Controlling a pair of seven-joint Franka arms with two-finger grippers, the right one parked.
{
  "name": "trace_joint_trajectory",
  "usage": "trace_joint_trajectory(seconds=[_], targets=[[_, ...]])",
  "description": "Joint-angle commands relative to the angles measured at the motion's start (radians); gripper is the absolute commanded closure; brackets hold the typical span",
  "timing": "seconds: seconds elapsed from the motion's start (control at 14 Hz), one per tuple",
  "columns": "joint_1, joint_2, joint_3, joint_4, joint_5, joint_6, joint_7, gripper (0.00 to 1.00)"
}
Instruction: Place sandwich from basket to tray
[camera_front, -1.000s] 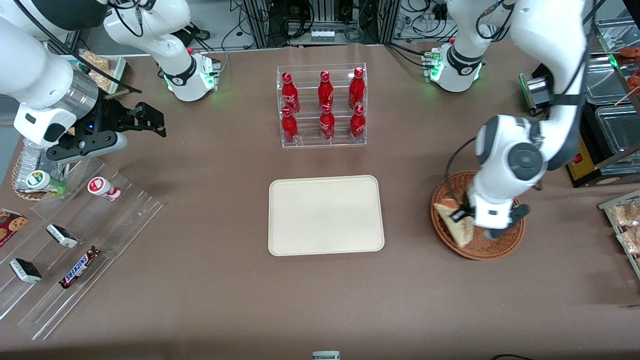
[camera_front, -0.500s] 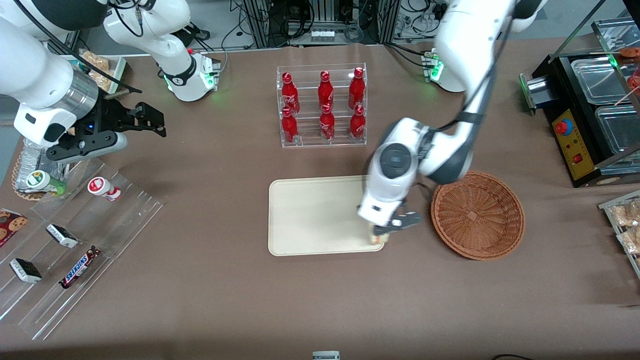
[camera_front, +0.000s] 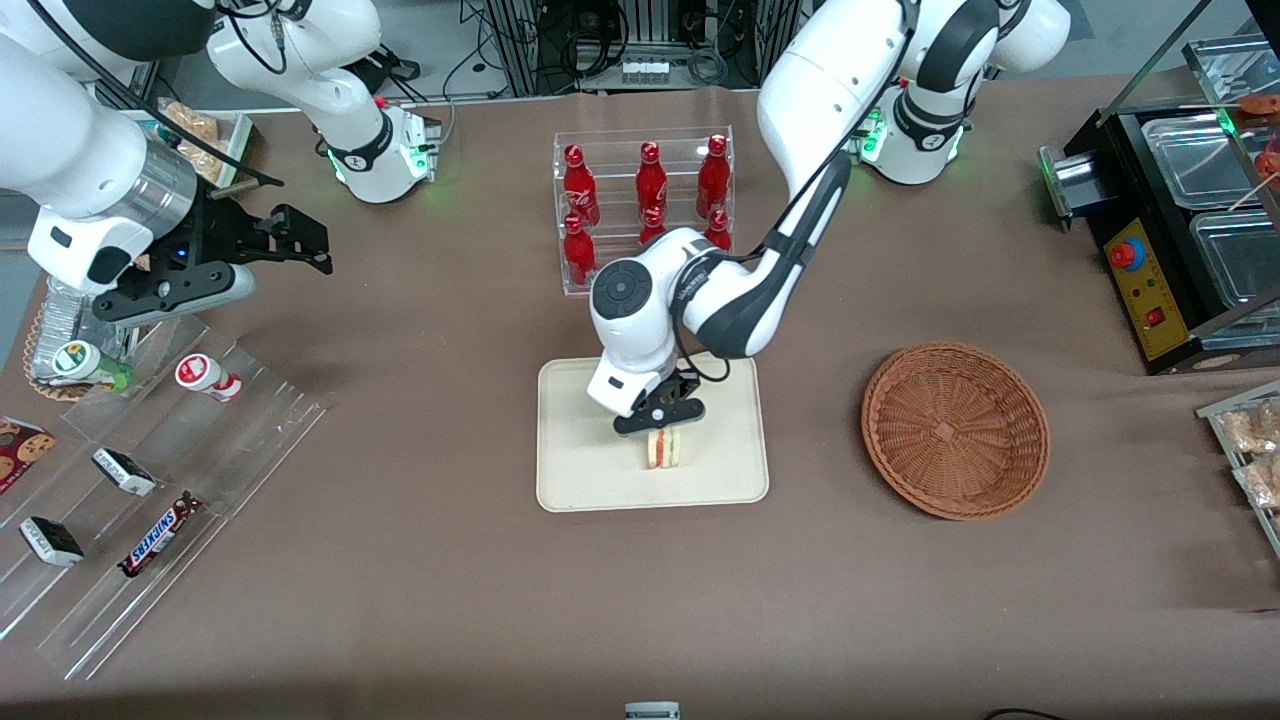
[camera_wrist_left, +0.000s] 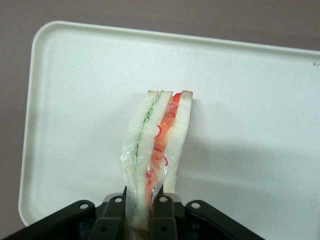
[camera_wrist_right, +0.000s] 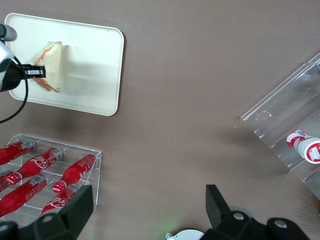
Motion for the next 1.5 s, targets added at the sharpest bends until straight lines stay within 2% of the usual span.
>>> trace_joint_trajectory(seconds=[0.0,0.14,0.5,0.71,0.86,1.14,1.43], targets=[[-0.008,0.035,0.011,0.026,0.01,0.028,-0.048,0.81],[-0.008,0.027,0.011,0.021,0.008,0.031,-0.067,0.0],[0.006,-0.167,0.014,0.019,0.008,-0.082,-0.075,0.0],[0.08,-0.286,0.014,0.007,-0.085,-0.209,-0.043,0.0],[0.141,-0.358,0.016,-0.04,-0.094,-0.311,0.069,0.0],[0.282,-0.514,0.017,-0.308,-0.085,-0.305,0.342,0.0],[0.455,-0.657,0.019,-0.438,-0.081,-0.326,0.624,0.0]])
